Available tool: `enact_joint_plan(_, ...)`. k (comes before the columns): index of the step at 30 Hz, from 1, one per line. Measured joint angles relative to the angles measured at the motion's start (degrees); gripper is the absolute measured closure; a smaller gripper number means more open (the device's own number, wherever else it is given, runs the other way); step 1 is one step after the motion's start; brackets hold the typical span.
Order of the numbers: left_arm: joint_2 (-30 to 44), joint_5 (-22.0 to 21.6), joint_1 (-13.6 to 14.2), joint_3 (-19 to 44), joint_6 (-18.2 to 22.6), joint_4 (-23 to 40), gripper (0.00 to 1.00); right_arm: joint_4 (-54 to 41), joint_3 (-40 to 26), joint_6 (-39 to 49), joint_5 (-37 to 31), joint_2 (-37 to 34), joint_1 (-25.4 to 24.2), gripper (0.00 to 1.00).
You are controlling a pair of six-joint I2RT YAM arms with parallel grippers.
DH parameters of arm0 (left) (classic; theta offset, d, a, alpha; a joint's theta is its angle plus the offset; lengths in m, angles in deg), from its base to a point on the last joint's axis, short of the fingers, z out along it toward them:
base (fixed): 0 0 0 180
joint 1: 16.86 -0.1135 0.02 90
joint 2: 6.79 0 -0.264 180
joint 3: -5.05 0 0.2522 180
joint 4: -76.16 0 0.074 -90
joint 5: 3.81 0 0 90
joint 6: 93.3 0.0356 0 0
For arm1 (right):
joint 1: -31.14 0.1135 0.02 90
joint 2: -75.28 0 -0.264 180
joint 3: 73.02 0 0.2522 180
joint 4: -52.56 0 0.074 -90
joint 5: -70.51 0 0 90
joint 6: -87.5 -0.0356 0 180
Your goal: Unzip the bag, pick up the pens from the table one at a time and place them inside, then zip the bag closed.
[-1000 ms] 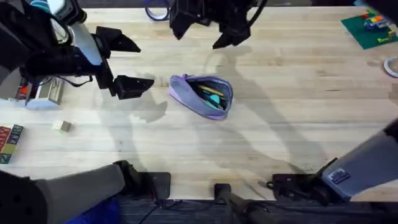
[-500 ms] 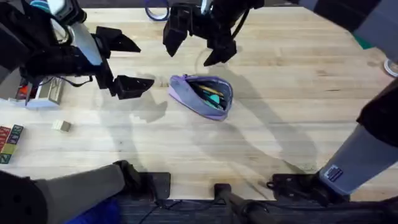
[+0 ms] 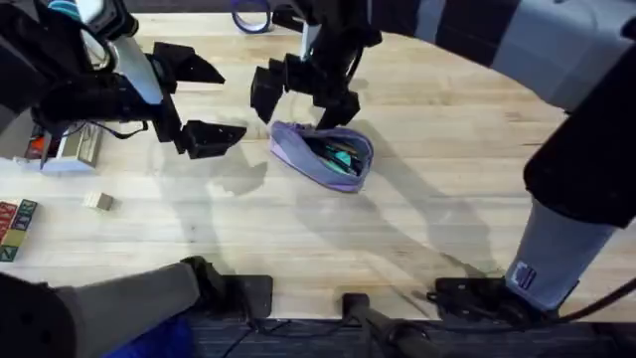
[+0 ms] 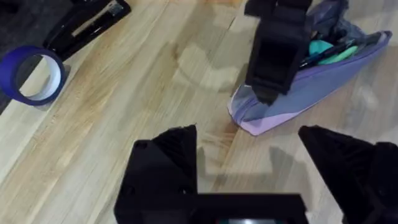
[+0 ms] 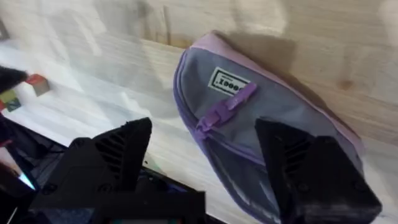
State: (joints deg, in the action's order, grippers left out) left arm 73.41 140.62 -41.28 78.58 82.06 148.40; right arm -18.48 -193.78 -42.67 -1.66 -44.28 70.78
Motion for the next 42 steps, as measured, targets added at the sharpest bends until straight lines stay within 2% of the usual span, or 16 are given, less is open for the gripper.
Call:
enact_joint_plan(23,0.00,0.00,0.00,0.00,0.00,0.00,0.008,0.44,-0.19,-2.30,0.01,-3.57,0.43,0.021)
enact_joint_plan(27,0.00,0.00,0.00,-0.02,0.00,0.00,0.007,0.09,-0.20,-2.44,-0.05,-3.57,0.43,0.144)
enact_joint_plan(40,0.00,0.00,0.00,-0.02,0.00,0.00,0.007,1.12,-0.20,-2.99,0.21,-3.57,0.38,0.901)
enact_joint_plan(42,0.00,0.02,0.00,-0.02,0.00,0.00,0.007,1.14,-0.20,-2.92,0.21,-3.57,0.19,0.960)
